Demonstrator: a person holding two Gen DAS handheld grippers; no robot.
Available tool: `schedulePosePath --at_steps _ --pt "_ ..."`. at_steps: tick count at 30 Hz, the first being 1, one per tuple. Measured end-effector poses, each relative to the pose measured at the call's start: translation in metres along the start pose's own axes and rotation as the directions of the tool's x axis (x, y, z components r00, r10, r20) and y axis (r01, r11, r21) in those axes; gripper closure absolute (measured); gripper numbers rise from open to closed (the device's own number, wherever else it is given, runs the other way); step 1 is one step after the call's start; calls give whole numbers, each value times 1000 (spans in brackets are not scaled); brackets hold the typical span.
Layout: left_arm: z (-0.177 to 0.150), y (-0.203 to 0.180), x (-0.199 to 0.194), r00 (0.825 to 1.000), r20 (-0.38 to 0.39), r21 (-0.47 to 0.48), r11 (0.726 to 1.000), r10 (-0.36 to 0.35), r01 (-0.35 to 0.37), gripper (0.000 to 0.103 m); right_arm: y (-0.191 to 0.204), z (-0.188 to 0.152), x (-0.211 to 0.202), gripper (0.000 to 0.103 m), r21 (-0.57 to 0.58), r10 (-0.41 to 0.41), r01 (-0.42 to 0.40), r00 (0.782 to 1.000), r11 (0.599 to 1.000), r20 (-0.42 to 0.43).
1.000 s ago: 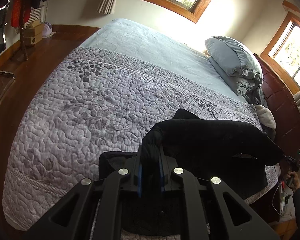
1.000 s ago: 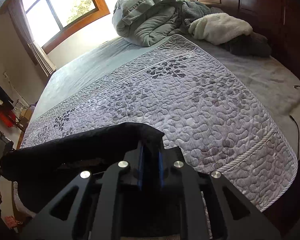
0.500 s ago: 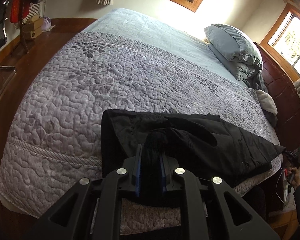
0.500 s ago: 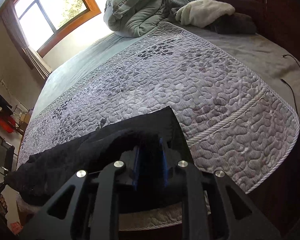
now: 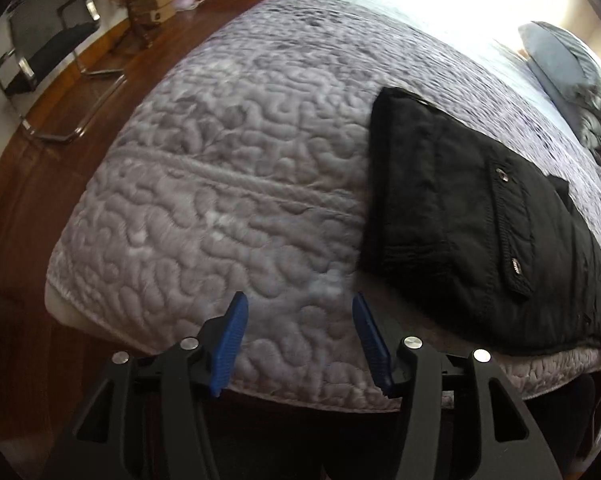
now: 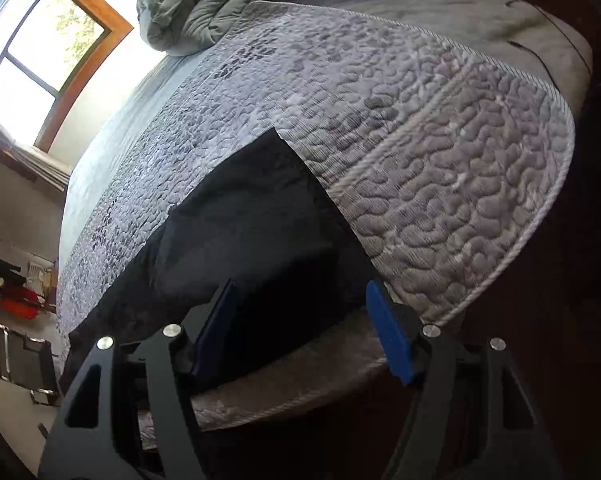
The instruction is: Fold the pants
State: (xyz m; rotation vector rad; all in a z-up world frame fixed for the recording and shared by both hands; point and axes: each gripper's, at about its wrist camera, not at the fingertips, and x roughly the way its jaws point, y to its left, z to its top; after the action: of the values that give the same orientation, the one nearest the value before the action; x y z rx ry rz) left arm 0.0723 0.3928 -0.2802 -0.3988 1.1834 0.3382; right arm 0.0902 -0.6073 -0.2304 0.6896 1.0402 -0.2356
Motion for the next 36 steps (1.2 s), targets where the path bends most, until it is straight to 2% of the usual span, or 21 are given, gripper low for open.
schedulePosePath --at_steps 2,3,4,6,7,10,13,15,17,20,21,22,23,24,25,27,31,33,36 --pt "-7 19 -14 997 58 -104 993 -43 49 47 -20 -11 -1 35 119 85 -84 996 989 -5" --pt "-11 23 -24 992 100 -138 987 -72 86 40 -28 -16 -1 35 171 133 -131 991 976 0" --pt "-15 23 -33 985 141 -154 980 -102 123 32 -35 -21 0 35 217 167 -165 986 962 10" --pt "-20 12 -48 963 210 -137 970 -169 200 22 -44 -29 5 36 274 220 -220 975 936 31" --pt "-21 3 -52 953 225 -117 965 -205 235 21 -45 -31 9 36 293 244 -244 969 925 36" --pt "-17 -24 -51 923 201 -83 933 -328 350 17 -45 -33 21 38 336 304 -309 950 890 71" --pt "-13 -41 -38 897 164 -134 891 -411 433 16 -45 -30 36 38 387 337 -347 936 854 97" --pt "-10 -45 -30 888 152 -181 871 -434 457 16 -44 -30 46 38 409 328 -336 940 849 91" --pt "-7 -49 -21 889 136 -210 864 -437 457 16 -43 -28 53 38 414 323 -326 943 850 81" --pt "0 -55 -6 907 109 -230 878 -406 421 25 -41 -25 57 36 412 323 -327 943 850 82" --pt "2 -55 -2 919 107 -246 886 -379 394 37 -39 -23 59 36 409 319 -323 944 853 80" --pt "4 -53 0 925 108 -263 887 -364 379 54 -38 -22 60 35 407 318 -322 945 855 80" --pt "5 -49 1 925 110 -277 882 -365 381 64 -37 -21 61 35 406 318 -322 945 856 78" --pt "7 -46 1 923 110 -288 877 -368 384 79 -37 -20 62 35 404 318 -322 945 856 78" --pt "9 -44 1 923 114 -294 876 -366 384 84 -37 -19 62 35 403 318 -322 945 857 79" --pt "14 -40 0 927 124 -293 879 -355 376 91 -39 -17 62 35 406 313 -320 946 856 86" --pt "21 -31 -8 929 155 -300 880 -337 369 98 -43 -15 60 35 407 314 -325 945 854 96" --pt "22 -28 -5 927 146 -309 874 -345 374 98 -45 -16 62 35 409 314 -324 945 853 95" --pt "17 -35 0 927 110 -287 881 -359 375 98 -48 -18 63 36 413 319 -329 943 849 97"
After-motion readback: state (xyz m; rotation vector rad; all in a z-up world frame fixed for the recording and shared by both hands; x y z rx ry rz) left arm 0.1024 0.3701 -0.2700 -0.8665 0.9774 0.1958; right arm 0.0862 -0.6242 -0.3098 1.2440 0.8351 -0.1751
